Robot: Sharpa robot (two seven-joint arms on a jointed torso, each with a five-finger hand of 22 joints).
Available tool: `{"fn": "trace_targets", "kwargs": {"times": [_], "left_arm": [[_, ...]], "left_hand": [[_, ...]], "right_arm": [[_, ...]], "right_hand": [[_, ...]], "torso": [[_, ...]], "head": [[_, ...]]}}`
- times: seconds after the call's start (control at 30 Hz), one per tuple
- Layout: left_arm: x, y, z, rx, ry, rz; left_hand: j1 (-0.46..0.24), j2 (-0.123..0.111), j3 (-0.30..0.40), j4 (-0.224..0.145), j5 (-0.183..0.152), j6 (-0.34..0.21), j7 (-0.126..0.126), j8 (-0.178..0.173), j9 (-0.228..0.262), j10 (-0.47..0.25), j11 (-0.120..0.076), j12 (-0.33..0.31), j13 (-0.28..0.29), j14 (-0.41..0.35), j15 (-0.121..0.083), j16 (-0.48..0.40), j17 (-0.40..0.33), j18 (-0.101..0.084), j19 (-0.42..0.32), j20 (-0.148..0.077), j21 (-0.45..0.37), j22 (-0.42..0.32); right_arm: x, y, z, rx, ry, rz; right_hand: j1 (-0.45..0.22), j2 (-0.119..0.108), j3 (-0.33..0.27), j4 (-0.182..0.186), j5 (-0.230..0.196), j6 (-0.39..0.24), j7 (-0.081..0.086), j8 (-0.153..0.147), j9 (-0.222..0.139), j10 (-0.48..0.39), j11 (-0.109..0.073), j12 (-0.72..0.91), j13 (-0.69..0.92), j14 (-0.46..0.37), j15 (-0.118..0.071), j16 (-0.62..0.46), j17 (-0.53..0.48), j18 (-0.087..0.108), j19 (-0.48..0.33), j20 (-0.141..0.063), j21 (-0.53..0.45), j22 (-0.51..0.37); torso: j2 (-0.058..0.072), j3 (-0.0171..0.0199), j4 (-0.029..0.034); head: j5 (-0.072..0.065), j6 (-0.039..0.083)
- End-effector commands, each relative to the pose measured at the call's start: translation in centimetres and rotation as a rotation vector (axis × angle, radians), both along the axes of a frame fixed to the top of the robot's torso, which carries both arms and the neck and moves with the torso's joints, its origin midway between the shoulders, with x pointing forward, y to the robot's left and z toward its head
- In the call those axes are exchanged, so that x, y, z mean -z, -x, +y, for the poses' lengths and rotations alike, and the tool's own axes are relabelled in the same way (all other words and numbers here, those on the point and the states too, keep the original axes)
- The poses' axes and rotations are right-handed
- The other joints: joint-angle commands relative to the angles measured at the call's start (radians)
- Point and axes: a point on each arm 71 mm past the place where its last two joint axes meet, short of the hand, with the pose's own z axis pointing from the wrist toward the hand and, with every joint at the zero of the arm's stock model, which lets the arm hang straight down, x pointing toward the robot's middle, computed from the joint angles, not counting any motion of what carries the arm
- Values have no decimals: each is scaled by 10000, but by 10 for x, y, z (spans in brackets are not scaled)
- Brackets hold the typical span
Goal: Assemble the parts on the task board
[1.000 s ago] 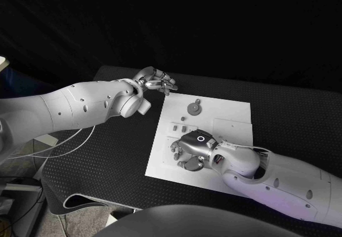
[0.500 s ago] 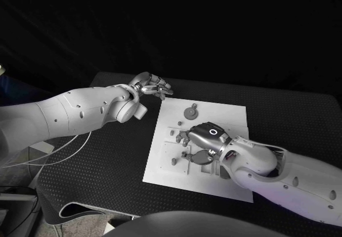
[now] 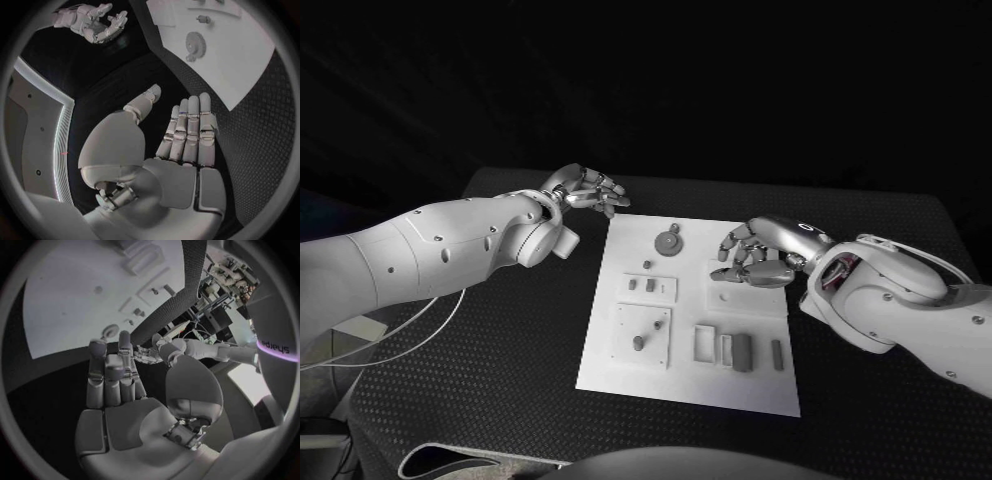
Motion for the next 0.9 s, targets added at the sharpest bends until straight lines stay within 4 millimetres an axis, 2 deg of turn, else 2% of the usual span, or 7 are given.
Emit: {"fn": "trace_targets", "kwargs": {"times": [0.03, 0.1, 0.17, 0.23, 0.43, 0.63, 0.9], "left_arm": [[0, 0, -3, 260, 81, 4], [0, 1, -2, 276, 83, 12], [0, 1, -2, 304, 92, 3], [1, 1, -2, 344, 106, 0], [1, 1, 0, 172, 101, -81], [0, 1, -1, 136, 155, -135], [1, 1, -3, 184, 181, -90]], "left_hand": [[23, 67, -71, -6, -54, 20, -66, 41, 12, -42, -1, 16, 1, 58, 25, -67, 15, 181, 78, 14, -59, -5], [-5, 92, -89, 5, -52, 102, -205, 92, 31, -39, -4, 14, 3, 62, 22, -82, 43, 183, 86, 9, -60, 3], [-23, 113, -104, 8, -51, 162, -317, 129, 44, -34, -6, 14, 5, 65, 20, -93, 65, 181, 84, 8, -64, 8], [-36, 109, -114, 11, -53, 173, -325, 135, 46, -30, -8, 16, 6, 66, 20, -96, 71, 180, 85, 8, -64, 10], [-199, 97, -191, 84, -51, 165, -309, 126, 35, 3, -22, 24, 15, 77, 16, -115, 112, 180, 95, 4, -65, 22], [-271, 132, -186, 153, 25, 168, -240, 122, 26, 36, -37, 32, 22, 102, 2, -125, 148, 191, 119, -10, -58, 34], [-286, 136, -172, 177, 62, 171, -225, 120, 22, 44, -41, 29, 24, 103, 0, -138, 165, 191, 119, -13, -61, 38]], "right_arm": [[20, 0, -19, 1328, 429, 3091], [28, 1, -30, 1745, 805, 4030], [36, 4, -39, 2047, 1174, 4809], [42, 6, -47, 2233, 1507, 5160], [53, 13, -66, 2781, 1813, 5937], [67, 22, -84, 3227, 1678, 7020], [73, 34, -70, 2707, 1877, 7314]], "right_hand": [[-246, -88, -31, 348, 198, 93, -311, 206, 277, 187, -289, 1633, 1638, -24, -350, -13, 15, 676, 179, -70, -47, 72], [-271, 68, -5, 555, 27, 39, -418, 314, 617, -1460, -383, 4042, 4388, 88, -491, 25, 77, 675, 296, -184, -44, 90], [-416, 188, 159, 950, 61, 236, -563, 442, 868, -2048, -480, 5936, 6315, 190, -519, 316, 297, 676, 429, -282, 98, 209], [-584, 117, 133, 1126, 54, 252, -487, 441, 964, -2467, -442, 6233, 6769, 125, -595, 366, 373, 676, 393, -305, 154, 231], [-1186, 367, -40, 1631, 59, 655, -648, 549, 1092, -2342, -594, 6565, 7136, 167, -748, 602, 558, 676, 440, -369, 380, 254], [-1428, 693, -24, 1836, 193, 637, -628, 284, 956, -1998, -586, 6914, 7459, 229, -729, 966, 802, 676, 469, -377, 641, 257], [-1701, 349, -9, 1923, 204, 755, -623, 89, 833, -1983, -579, 6937, 7633, 182, -719, 1070, 891, 676, 392, -379, 809, 239]], "torso": [[-42, 1, -54], [-41, -3, -46], [-39, -2, -48], [-36, 1, -49], [-30, -5, -55], [-24, -36, -40], [-38, -17, -84]], "head": [[-35, 14], [-73, 13], [-77, 7], [-99, -18], [-228, -87], [-430, -103], [-451, -158]]}}
